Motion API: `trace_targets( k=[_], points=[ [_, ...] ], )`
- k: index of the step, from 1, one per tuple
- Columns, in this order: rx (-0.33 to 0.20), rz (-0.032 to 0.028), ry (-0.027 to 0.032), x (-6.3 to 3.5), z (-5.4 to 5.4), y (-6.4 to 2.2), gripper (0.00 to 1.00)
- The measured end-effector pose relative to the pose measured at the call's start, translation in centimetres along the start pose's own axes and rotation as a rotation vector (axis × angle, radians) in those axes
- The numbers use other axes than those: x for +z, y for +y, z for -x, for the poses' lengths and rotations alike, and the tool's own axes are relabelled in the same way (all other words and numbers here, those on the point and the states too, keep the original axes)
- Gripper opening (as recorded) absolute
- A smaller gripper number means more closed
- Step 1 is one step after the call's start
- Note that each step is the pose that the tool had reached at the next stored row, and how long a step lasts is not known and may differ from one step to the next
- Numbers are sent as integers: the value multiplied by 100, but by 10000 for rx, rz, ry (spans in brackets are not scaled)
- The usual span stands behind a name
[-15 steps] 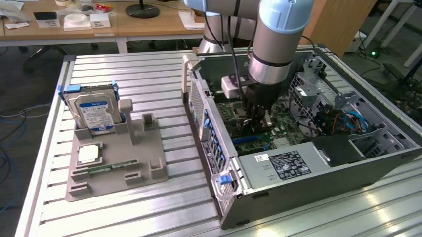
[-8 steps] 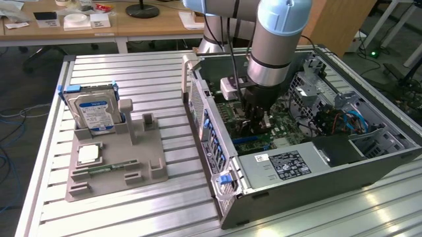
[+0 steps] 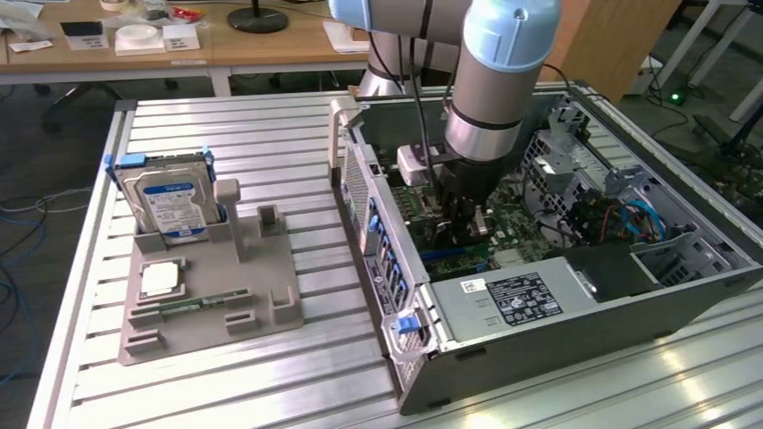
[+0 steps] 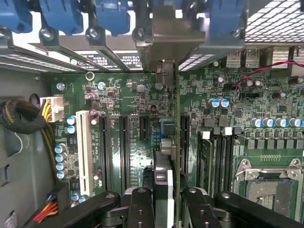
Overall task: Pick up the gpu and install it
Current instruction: 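Insert the gpu into the slot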
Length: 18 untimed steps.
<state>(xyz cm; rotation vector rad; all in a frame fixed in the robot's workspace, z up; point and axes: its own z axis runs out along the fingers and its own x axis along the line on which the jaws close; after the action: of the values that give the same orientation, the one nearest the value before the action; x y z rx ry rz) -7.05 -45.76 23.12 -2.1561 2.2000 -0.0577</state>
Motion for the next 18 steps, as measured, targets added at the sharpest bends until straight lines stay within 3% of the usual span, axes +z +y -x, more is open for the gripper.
trace_targets(
  k=[18],
  points=[
    [0,10,-1,69,-1,5,28]
  ],
)
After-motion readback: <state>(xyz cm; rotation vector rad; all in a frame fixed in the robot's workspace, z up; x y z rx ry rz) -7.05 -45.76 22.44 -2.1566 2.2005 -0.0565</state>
